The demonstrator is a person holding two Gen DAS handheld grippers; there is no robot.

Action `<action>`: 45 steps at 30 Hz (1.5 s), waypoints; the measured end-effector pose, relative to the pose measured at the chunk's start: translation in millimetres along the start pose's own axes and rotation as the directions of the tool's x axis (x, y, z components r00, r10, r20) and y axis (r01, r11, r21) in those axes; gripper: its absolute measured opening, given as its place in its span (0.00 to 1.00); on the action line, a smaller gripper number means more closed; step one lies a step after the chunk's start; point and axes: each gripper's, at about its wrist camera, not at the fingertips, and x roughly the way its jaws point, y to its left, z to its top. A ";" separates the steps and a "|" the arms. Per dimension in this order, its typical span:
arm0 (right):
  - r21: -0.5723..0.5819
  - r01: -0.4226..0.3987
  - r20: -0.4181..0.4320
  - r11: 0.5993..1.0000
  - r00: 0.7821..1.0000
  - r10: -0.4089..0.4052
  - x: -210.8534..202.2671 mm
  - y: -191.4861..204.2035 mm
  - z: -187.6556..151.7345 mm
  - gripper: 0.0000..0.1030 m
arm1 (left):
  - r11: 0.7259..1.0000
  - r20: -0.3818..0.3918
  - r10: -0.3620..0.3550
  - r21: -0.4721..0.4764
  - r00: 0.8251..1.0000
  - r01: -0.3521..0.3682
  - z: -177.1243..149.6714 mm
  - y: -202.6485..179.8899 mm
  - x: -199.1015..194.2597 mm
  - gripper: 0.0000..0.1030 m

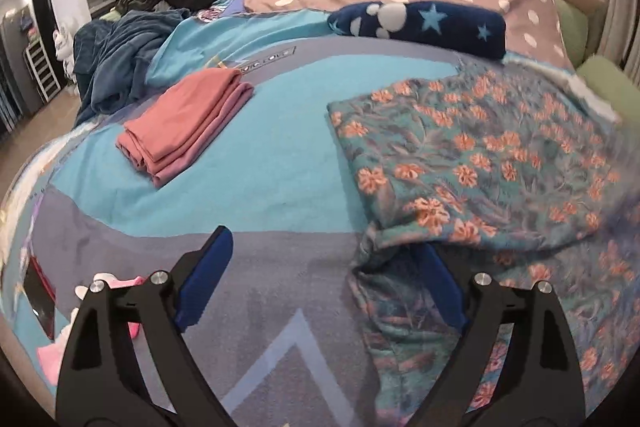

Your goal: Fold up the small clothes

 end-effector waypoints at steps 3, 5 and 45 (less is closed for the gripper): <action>0.082 0.024 -0.064 0.996 0.998 -0.018 14.8 -33.9 -13.0 0.56 | 1.000 -0.006 0.008 0.003 1.000 -0.008 0.0 1.3 1.0 0.89; 0.099 0.011 -0.070 0.995 0.998 -0.004 20.1 -46.1 -14.6 0.56 | 1.000 -0.010 0.013 -0.014 1.000 -0.013 0.5 5.1 1.5 0.89; -0.553 0.204 0.039 0.808 0.975 -0.219 45.4 13.5 -37.3 0.59 | 0.983 0.029 -0.110 -0.145 0.994 0.113 -0.2 25.1 -9.2 0.89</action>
